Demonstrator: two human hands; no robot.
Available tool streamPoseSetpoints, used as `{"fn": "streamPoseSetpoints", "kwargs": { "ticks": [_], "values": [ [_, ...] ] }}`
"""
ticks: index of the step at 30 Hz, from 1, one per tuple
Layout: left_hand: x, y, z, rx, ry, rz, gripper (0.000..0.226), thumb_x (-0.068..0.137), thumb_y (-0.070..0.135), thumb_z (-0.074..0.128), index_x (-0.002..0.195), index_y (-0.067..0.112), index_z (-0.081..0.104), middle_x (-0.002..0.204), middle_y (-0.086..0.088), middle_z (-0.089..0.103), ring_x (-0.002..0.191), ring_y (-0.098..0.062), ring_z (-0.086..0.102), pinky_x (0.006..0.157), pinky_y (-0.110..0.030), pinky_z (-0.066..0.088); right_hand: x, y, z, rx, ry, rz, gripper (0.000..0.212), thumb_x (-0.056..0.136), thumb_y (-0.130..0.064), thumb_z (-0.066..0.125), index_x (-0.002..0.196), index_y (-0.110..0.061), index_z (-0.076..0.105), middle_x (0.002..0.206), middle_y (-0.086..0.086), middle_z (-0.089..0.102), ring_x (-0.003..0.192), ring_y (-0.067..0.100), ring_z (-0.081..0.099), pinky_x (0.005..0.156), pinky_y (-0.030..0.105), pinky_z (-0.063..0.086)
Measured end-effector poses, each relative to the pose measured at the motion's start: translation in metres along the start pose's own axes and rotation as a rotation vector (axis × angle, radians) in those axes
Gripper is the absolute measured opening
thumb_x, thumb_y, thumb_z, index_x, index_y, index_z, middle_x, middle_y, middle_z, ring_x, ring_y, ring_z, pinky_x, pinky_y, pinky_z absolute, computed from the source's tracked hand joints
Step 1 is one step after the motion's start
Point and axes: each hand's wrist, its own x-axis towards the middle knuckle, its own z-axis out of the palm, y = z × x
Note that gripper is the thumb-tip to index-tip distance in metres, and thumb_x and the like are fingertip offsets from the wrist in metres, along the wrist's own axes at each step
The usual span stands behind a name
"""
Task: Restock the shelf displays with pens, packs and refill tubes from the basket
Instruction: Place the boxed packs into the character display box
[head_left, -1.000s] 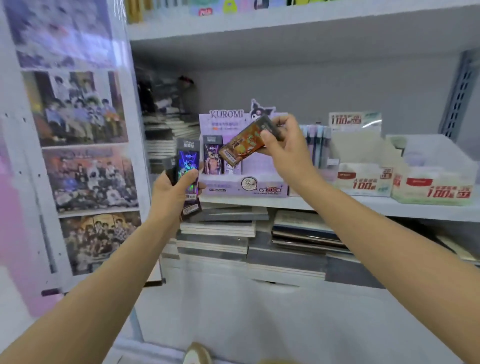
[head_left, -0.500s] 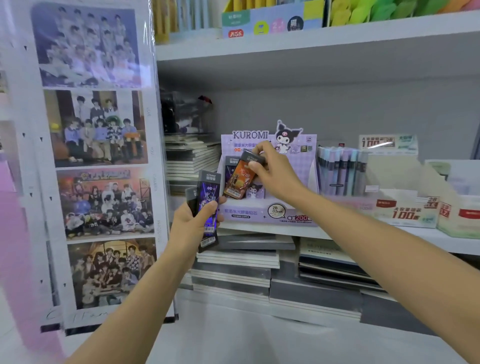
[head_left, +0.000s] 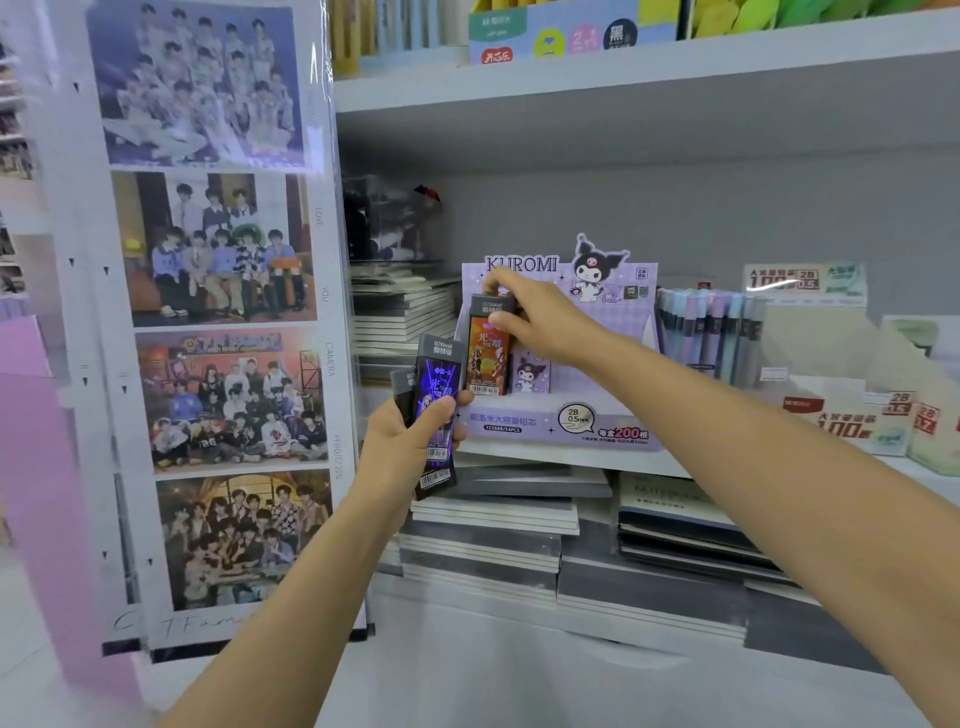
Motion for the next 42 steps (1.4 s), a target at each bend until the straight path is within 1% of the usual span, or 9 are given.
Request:
{"fn": "streamPoseSetpoints", "kwargs": {
  "ticks": [2,9,16,20,25,31,36,39,42],
  "values": [
    [0.000,-0.001,0.000,-0.009,0.002,0.004,0.019,0.095,0.016,0.060,0.112,0.010,0.066,0.102,-0.006,0.075,0.071,-0.013,0.065,0.065,-0.024,0.055,-0.004,0.003,0.006,0.023,0.066,-0.033,0.016,0.096,-0.012,0.055,0.111,-0.012,0.049,0.092,0.010,0.064,0.079,0.025,0.063,0.075,0.047,0.056],
    [0.000,-0.001,0.001,-0.021,0.014,0.009,0.019,0.095,0.016,0.060,0.112,0.010,0.066,0.101,-0.004,0.075,0.068,-0.012,0.065,0.064,-0.024,0.055,-0.012,0.007,0.028,0.058,0.344,-0.153,0.028,0.087,-0.006,0.065,0.115,-0.011,0.062,0.112,0.004,0.063,0.103,0.018,0.057,0.091,0.037,0.049],
    [-0.001,0.001,0.002,-0.022,0.015,-0.014,0.019,0.095,0.015,0.059,0.111,0.009,0.067,0.099,-0.003,0.076,0.067,-0.011,0.064,0.064,-0.024,0.054,0.001,0.012,-0.003,0.165,0.176,-0.019,0.023,0.086,-0.008,0.067,0.107,-0.018,0.065,0.097,0.001,0.065,0.077,0.008,0.059,0.076,0.025,0.051],
    [0.000,0.001,0.002,-0.032,0.016,-0.019,0.018,0.095,0.014,0.059,0.111,0.009,0.067,0.097,-0.003,0.076,0.066,-0.010,0.064,0.063,-0.024,0.055,-0.006,0.016,-0.006,0.134,0.182,-0.034,0.018,0.088,-0.009,0.066,0.101,-0.017,0.058,0.100,0.002,0.065,0.081,0.017,0.061,0.075,0.030,0.052],
    [-0.001,0.000,0.002,-0.027,0.011,-0.021,0.016,0.095,0.014,0.060,0.108,0.011,0.068,0.099,-0.002,0.076,0.067,-0.009,0.064,0.067,-0.025,0.057,-0.020,0.028,-0.012,0.097,0.207,-0.004,0.018,0.089,-0.006,0.064,0.099,-0.012,0.050,0.090,-0.006,0.059,0.076,0.014,0.056,0.071,0.033,0.049],
    [0.000,0.000,0.002,-0.049,0.014,-0.024,0.019,0.094,0.015,0.059,0.111,0.009,0.066,0.099,-0.003,0.076,0.065,-0.009,0.064,0.063,-0.023,0.056,-0.026,0.024,-0.017,0.131,0.178,-0.031,0.018,0.089,-0.004,0.064,0.098,-0.010,0.049,0.095,-0.001,0.060,0.082,0.013,0.057,0.067,0.019,0.049],
    [0.001,-0.001,0.002,-0.033,0.024,-0.021,0.020,0.094,0.016,0.060,0.111,0.008,0.067,0.095,-0.002,0.076,0.064,-0.011,0.063,0.058,-0.021,0.052,-0.009,0.006,0.002,-0.044,0.186,-0.059,0.018,0.086,-0.005,0.068,0.102,-0.010,0.059,0.105,0.005,0.066,0.092,0.020,0.058,0.084,0.035,0.049],
    [0.001,-0.002,0.000,-0.026,0.013,-0.027,0.021,0.094,0.017,0.060,0.113,0.010,0.066,0.100,-0.001,0.076,0.066,-0.011,0.065,0.060,-0.022,0.053,0.000,0.000,0.005,-0.151,0.169,-0.088,0.021,0.087,-0.007,0.067,0.108,-0.009,0.063,0.112,0.008,0.065,0.104,0.023,0.058,0.092,0.036,0.046],
    [0.002,-0.002,0.000,-0.020,-0.003,-0.037,0.020,0.094,0.017,0.061,0.112,0.011,0.067,0.102,-0.002,0.075,0.067,-0.012,0.063,0.064,-0.025,0.053,-0.004,0.008,-0.002,-0.094,0.165,-0.108,0.023,0.085,-0.007,0.070,0.107,-0.008,0.066,0.109,0.008,0.066,0.100,0.020,0.059,0.092,0.037,0.048]
  ]
}}
